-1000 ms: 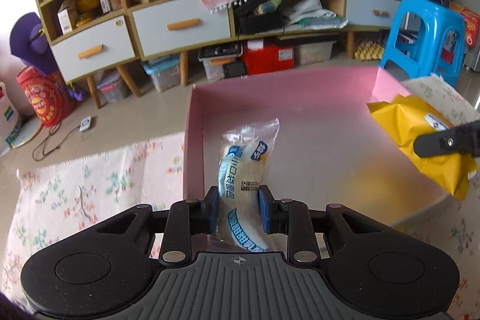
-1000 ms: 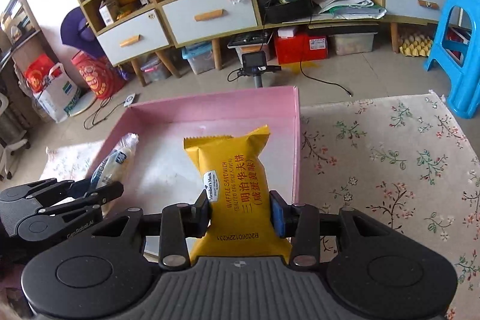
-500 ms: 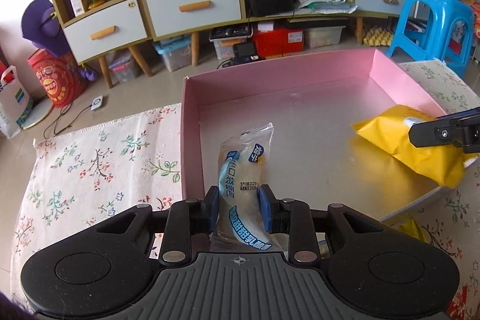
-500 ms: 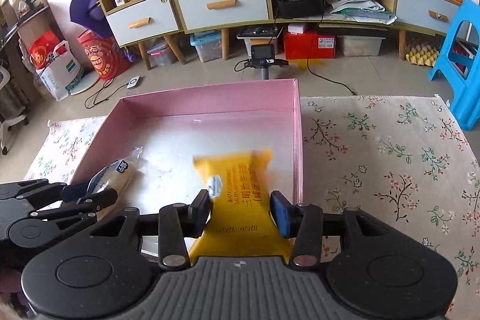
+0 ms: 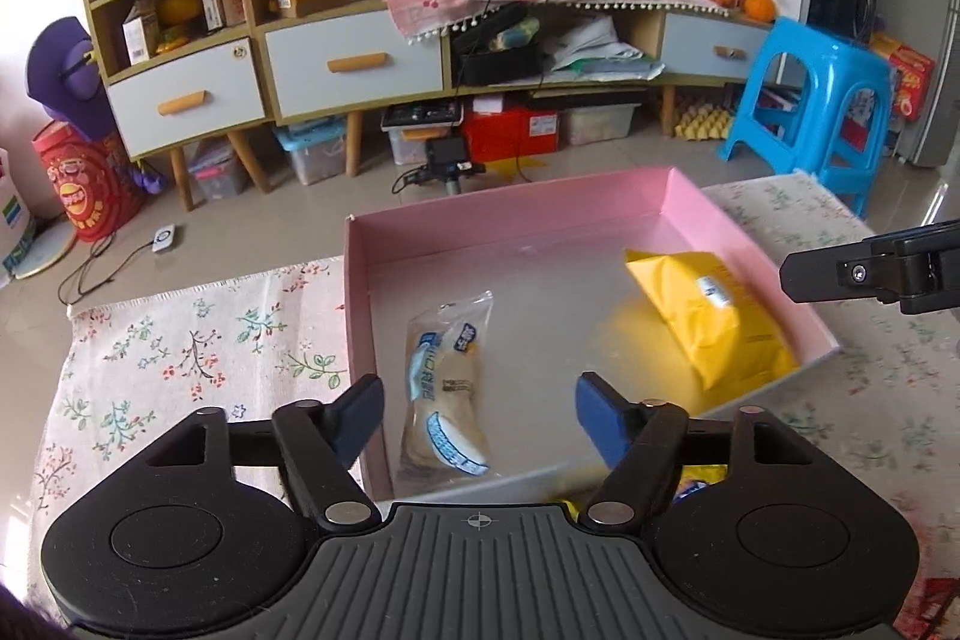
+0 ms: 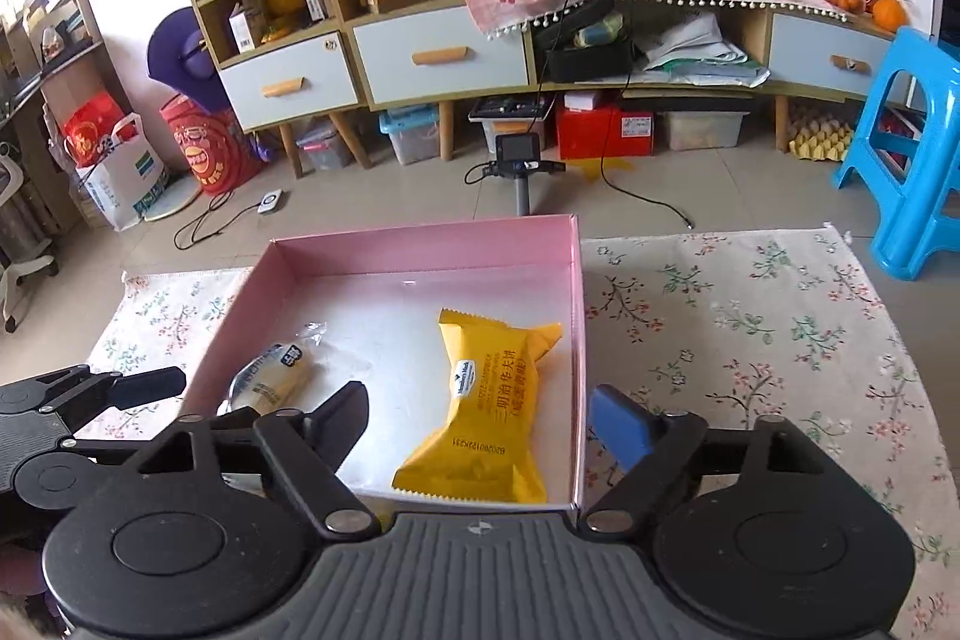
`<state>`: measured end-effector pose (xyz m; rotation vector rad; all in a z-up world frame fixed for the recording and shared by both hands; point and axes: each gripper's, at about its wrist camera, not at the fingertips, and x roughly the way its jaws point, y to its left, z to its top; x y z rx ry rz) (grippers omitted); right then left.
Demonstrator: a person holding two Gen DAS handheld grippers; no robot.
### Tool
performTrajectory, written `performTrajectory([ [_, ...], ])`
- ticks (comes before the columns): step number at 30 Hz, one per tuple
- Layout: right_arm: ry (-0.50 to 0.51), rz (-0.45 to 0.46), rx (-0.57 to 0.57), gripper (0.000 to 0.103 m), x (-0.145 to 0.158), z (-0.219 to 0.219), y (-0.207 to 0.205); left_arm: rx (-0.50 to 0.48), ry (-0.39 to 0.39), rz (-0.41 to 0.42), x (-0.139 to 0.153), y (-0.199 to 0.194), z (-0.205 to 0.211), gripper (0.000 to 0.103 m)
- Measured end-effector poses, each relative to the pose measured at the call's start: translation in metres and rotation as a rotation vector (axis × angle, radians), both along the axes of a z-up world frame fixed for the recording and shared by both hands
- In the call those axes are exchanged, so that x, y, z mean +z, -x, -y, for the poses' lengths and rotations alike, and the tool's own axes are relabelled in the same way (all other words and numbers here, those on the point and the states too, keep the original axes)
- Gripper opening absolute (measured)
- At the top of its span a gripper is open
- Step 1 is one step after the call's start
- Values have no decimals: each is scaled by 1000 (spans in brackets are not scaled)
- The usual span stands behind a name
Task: Organize snacks
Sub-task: 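Move both open tools back over the snack pile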
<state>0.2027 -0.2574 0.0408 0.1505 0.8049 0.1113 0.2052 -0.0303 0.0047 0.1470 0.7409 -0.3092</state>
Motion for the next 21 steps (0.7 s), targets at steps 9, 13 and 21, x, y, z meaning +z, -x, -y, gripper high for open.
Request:
performTrajectory([
  [9, -12, 34, -9, 86, 17, 3, 32, 1, 17, 0, 20, 34, -5, 87],
  [13, -4, 39, 3, 87, 17, 1, 44, 3, 12, -11, 22, 48, -11, 89],
  [21, -16, 40, 14, 88, 14, -3, 64, 11, 22, -18, 23, 74, -28, 94],
])
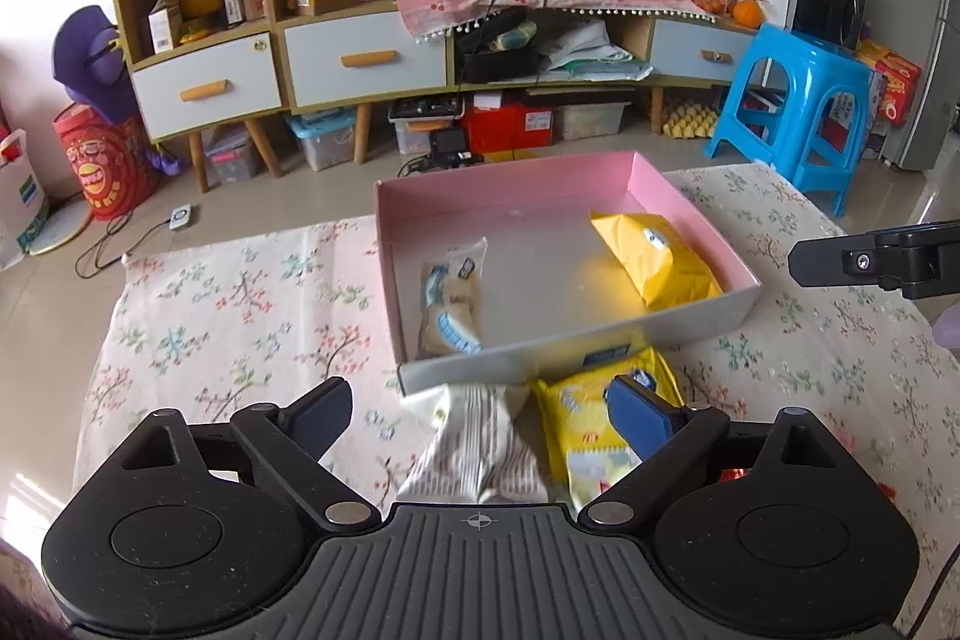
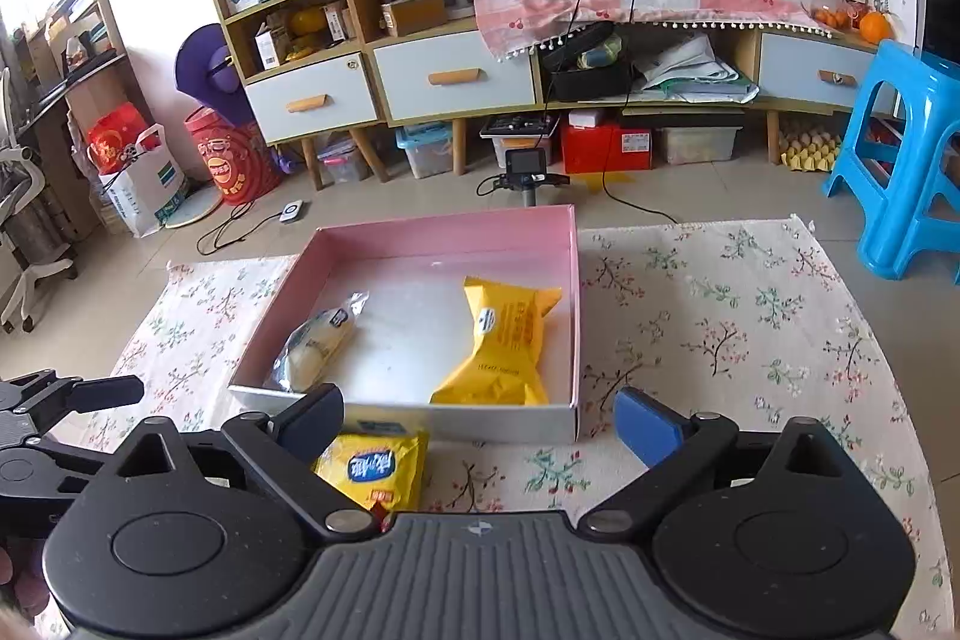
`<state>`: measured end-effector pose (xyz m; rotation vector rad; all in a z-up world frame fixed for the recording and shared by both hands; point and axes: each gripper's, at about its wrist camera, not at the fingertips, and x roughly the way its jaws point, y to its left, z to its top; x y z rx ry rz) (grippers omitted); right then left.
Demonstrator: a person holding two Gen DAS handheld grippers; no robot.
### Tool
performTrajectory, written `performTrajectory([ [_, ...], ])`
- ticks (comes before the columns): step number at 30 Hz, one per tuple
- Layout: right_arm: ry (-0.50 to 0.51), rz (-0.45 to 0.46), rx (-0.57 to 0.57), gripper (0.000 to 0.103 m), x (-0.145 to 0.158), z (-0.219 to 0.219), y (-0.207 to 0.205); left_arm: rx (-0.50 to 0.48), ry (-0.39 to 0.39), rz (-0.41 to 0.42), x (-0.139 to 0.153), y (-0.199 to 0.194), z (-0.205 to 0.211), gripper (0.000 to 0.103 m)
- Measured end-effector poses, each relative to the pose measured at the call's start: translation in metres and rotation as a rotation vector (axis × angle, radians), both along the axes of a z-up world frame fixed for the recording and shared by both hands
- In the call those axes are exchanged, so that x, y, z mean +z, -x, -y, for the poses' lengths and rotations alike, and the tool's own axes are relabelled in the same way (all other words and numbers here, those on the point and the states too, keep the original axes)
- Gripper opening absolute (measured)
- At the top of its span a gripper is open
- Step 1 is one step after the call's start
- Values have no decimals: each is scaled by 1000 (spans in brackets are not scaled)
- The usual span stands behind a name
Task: Organize snacks
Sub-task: 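Move both open tools back over the snack pile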
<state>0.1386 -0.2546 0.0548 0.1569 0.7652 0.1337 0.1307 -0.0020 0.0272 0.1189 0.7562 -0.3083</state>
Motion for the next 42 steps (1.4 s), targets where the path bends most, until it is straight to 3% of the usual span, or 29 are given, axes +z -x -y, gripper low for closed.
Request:
performTrajectory([
  [7, -38, 3, 32, 90, -11, -4, 18, 20, 37, 7, -5, 20, -20, 98],
  [22, -14, 36, 115, 91, -32, -14, 37, 76, 58, -1, -31, 40, -70, 99],
  [26, 5, 28, 163, 91, -40, -22, 41, 39, 69, 25, -37, 46, -73, 99],
  [34, 89, 19, 294, 91, -57, -43, 48, -136, 65, 71, -54, 51, -65, 98],
  [42, 144, 4, 346, 86, -71, -49, 49, -147, 52, 32, -66, 42, -62, 96],
])
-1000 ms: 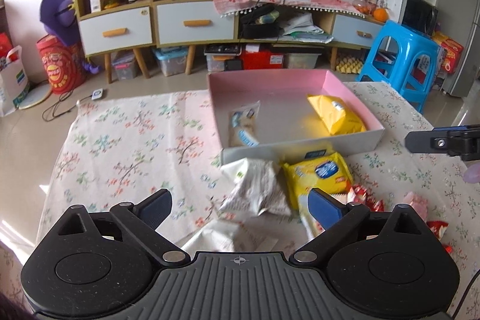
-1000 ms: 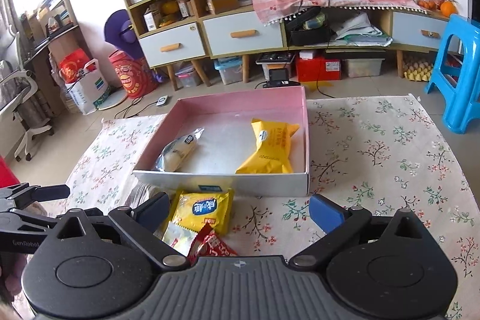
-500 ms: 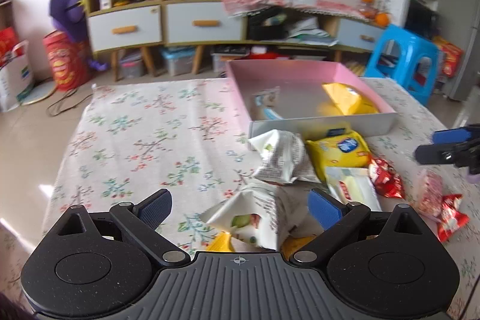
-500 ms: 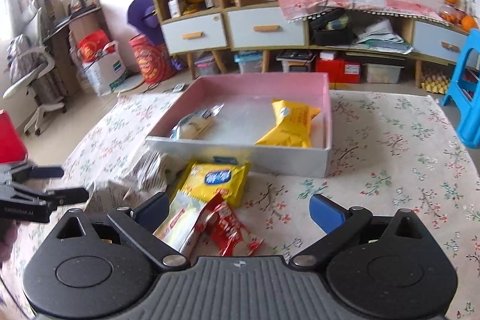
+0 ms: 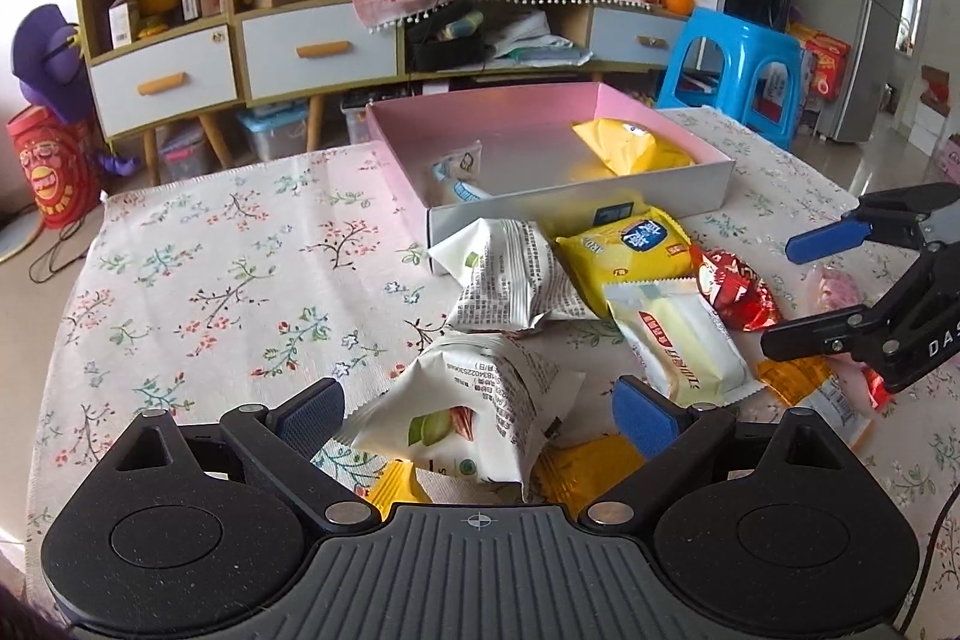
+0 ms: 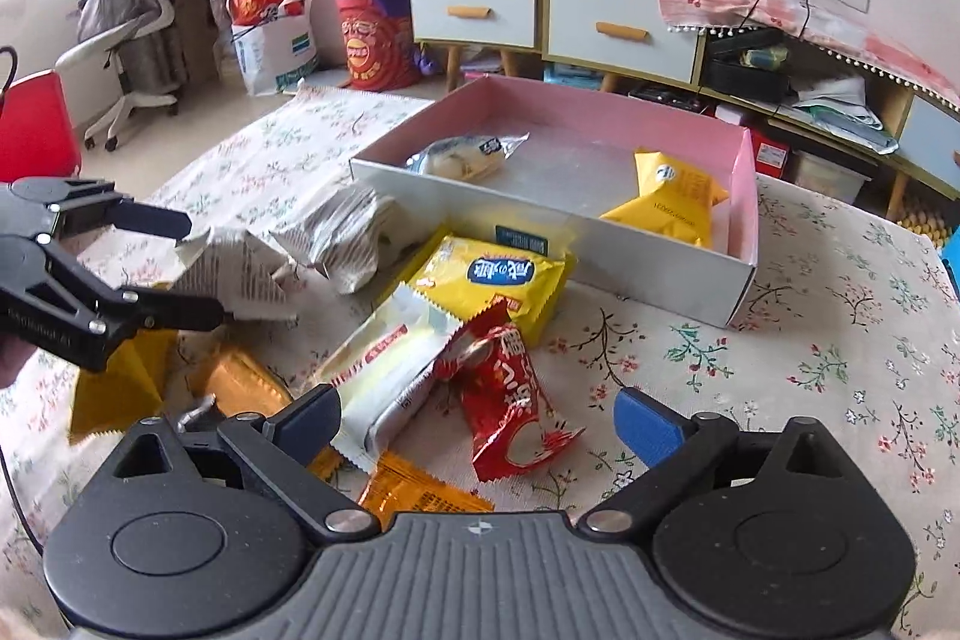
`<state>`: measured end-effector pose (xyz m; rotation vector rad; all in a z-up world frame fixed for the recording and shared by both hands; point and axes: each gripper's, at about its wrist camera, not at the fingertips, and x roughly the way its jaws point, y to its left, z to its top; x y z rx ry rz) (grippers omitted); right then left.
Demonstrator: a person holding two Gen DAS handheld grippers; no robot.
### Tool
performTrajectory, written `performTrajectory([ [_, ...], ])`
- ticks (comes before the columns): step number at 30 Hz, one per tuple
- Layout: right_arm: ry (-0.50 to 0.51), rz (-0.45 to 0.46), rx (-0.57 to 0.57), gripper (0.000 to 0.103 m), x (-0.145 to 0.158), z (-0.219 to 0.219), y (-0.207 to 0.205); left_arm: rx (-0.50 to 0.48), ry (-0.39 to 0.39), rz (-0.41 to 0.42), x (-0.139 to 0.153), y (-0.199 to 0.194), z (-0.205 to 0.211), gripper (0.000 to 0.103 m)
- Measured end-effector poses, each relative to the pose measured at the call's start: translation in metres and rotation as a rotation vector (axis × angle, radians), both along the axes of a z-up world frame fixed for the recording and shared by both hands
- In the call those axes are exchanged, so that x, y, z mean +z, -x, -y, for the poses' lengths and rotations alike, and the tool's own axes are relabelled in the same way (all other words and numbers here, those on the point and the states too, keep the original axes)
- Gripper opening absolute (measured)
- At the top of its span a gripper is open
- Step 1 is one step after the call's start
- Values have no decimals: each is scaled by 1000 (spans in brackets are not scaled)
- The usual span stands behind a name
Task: Organize snacks
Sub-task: 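Move both open tools back over the snack pile, then grasp the white crinkled bag with left tool while right tool grasps red wrapped snack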
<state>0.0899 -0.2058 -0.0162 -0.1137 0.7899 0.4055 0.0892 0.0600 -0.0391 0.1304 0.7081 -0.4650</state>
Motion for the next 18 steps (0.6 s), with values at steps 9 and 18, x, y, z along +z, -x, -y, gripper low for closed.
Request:
performTrajectory([
  [9, 4, -41, -32, 68, -12, 4, -13, 30, -20, -39, -8, -7, -1, 81],
  [18, 13, -57, -40, 49, -18, 2, -22, 69, -8, -61, -9, -9, -5, 67],
])
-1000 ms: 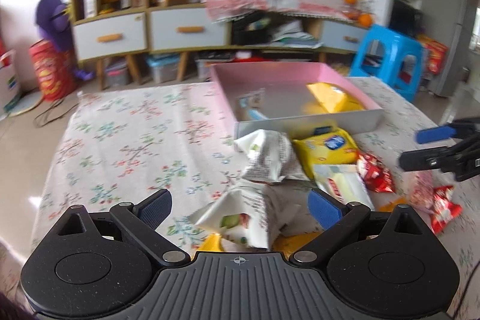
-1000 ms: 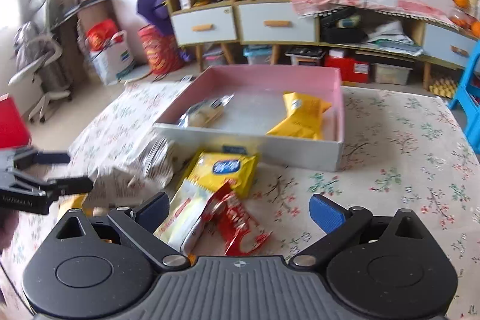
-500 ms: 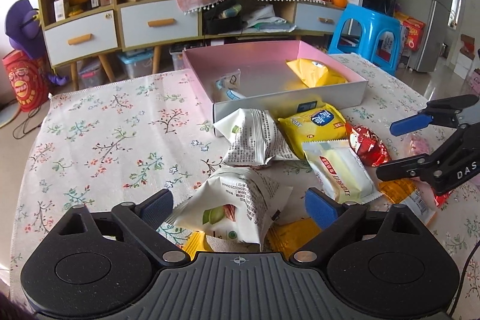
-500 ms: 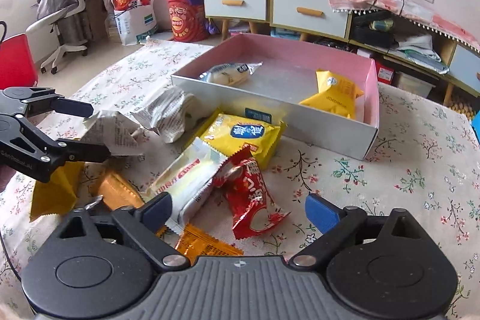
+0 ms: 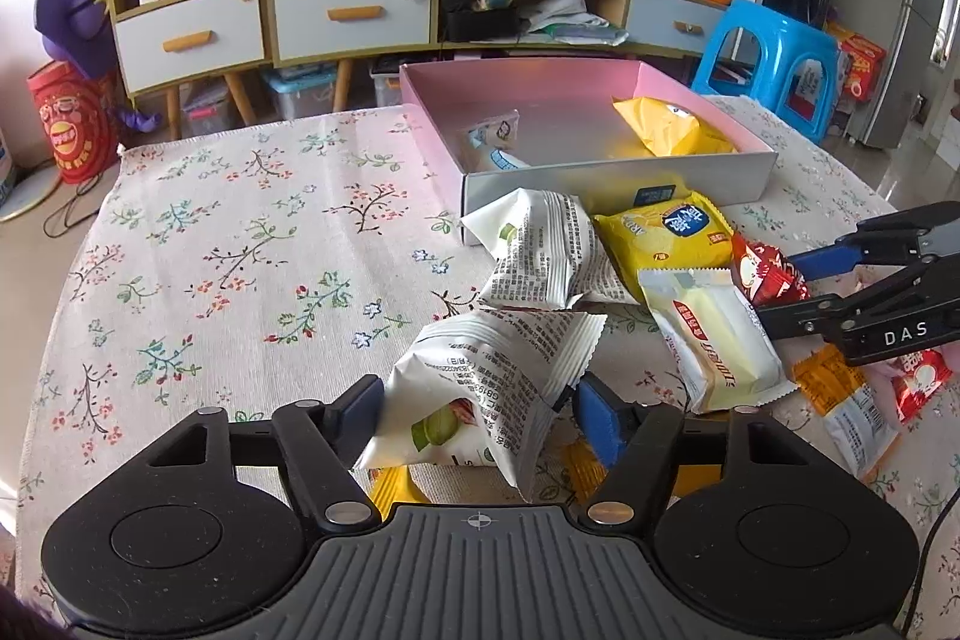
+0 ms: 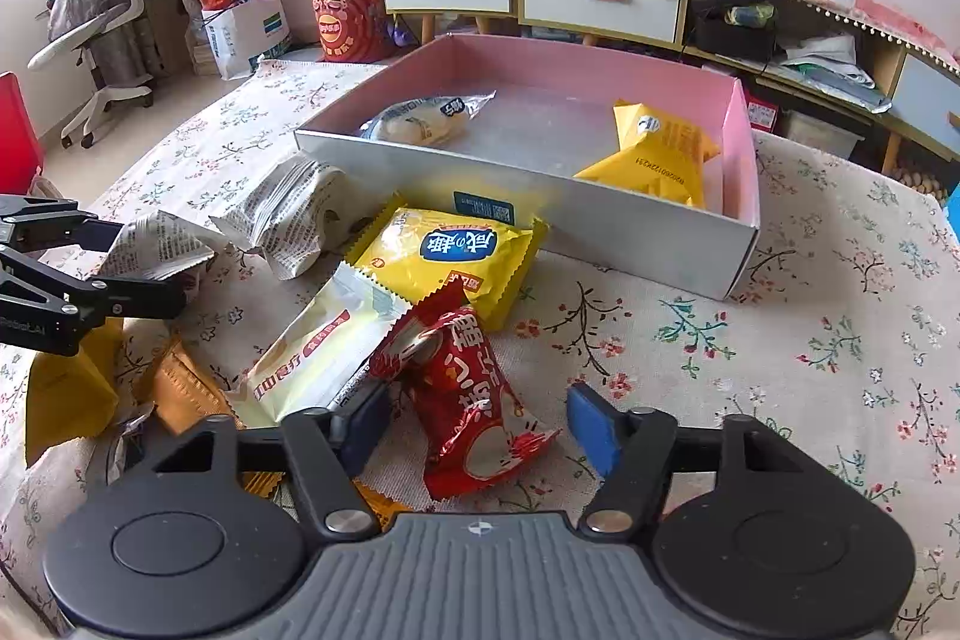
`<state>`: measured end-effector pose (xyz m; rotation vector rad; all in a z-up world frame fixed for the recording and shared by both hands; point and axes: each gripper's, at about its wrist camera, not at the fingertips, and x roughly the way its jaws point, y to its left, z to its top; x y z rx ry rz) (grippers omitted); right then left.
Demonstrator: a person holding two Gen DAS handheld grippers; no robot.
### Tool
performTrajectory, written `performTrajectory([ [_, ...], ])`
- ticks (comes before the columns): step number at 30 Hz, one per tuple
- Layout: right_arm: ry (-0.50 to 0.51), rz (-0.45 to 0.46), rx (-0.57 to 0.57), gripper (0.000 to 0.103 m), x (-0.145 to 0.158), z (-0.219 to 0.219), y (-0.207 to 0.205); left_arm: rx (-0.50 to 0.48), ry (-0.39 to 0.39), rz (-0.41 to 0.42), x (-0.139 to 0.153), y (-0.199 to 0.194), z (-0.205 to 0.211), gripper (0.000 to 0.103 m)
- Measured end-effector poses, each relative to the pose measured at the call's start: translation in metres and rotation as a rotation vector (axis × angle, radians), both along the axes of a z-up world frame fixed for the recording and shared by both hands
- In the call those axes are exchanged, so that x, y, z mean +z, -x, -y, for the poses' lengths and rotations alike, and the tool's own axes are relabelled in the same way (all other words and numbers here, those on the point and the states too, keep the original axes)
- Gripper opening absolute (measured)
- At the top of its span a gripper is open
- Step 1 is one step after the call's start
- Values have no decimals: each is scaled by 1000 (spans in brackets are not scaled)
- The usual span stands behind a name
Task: Organize snacks
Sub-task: 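Grasp the white crinkled bag with left tool while right tool grasps red wrapped snack, then carry the white bag and red snack over the box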
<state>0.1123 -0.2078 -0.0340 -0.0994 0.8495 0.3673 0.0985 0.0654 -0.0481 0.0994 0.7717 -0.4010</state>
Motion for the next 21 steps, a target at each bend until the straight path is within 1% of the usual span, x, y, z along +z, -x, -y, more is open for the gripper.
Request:
performTrajectory([
  [1, 3, 2, 5, 47, 0, -1, 0, 3, 0, 1, 0, 0, 0, 66],
  [2, 5, 3, 10, 43, 1, -2, 0, 6, 0, 1, 0, 0, 1, 65],
  [3, 6, 3, 15, 36, 1, -3, 0, 8, 1, 0, 0, 0, 1, 64],
  [5, 5, 2, 23, 28, 3, -5, -1, 16, 5, -3, 0, -1, 1, 61],
  [6, 7, 3, 23, 27, 3, -6, -1, 20, 6, -4, 0, -1, 1, 61],
  [7, 9, 4, 26, 27, 4, -7, -2, 23, 8, -5, 0, -1, 1, 57],
  [9, 15, 9, 31, 24, 4, -9, -1, 26, 16, -10, 1, -1, 0, 56],
  [13, 10, 5, 38, 23, 5, -10, -1, 29, 19, -11, 2, -1, 0, 55],
  [15, 8, 5, 37, 22, 7, -10, -1, 33, 21, -12, 3, -1, 0, 52],
  [21, -9, 14, 25, 22, 15, -9, -1, 49, 30, -17, 6, -3, 0, 51],
])
